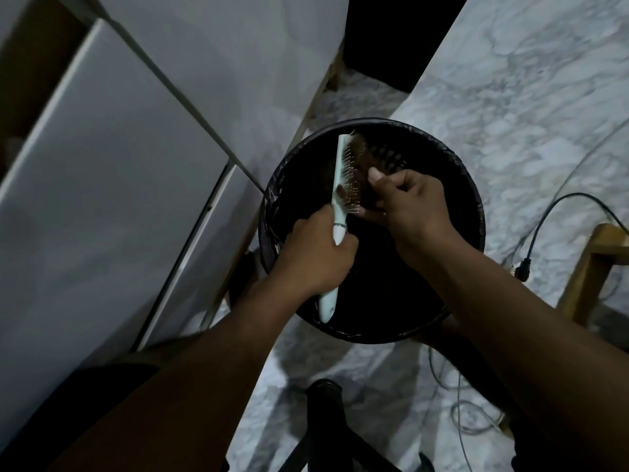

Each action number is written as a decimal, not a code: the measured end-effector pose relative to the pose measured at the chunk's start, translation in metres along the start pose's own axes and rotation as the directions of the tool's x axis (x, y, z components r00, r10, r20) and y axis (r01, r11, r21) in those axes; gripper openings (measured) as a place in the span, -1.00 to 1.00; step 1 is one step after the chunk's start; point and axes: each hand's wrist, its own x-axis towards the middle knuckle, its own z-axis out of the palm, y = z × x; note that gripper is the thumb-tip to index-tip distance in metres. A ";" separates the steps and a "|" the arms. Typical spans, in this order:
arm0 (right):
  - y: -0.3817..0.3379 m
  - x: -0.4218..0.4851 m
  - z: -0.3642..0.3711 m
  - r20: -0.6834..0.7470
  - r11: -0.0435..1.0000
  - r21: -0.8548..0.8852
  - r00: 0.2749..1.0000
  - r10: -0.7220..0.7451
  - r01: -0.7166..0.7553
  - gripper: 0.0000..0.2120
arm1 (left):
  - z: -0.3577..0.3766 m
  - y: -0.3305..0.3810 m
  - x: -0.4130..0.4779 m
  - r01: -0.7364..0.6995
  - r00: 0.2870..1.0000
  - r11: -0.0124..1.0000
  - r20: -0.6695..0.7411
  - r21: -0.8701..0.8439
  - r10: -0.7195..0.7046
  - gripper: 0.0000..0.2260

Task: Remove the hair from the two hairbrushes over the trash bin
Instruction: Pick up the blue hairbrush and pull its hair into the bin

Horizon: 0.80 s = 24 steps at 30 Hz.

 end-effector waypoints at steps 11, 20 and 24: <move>-0.014 0.002 -0.017 0.083 0.975 -0.159 0.986 -0.145 0.156 -0.56 | 0.007 0.002 -0.006 -0.077 0.988 0.995 0.127 -0.062 0.084 -0.92; -0.008 0.007 -0.015 -0.050 0.888 -0.325 0.931 -0.361 0.327 -0.78 | 0.007 0.003 -0.005 -0.114 0.985 0.990 0.122 -0.077 0.123 -0.84; -0.011 0.006 -0.011 -0.133 0.932 -0.245 0.943 -0.304 0.266 -0.70 | 0.004 0.002 -0.003 -0.091 0.988 0.989 0.117 -0.120 0.105 -0.87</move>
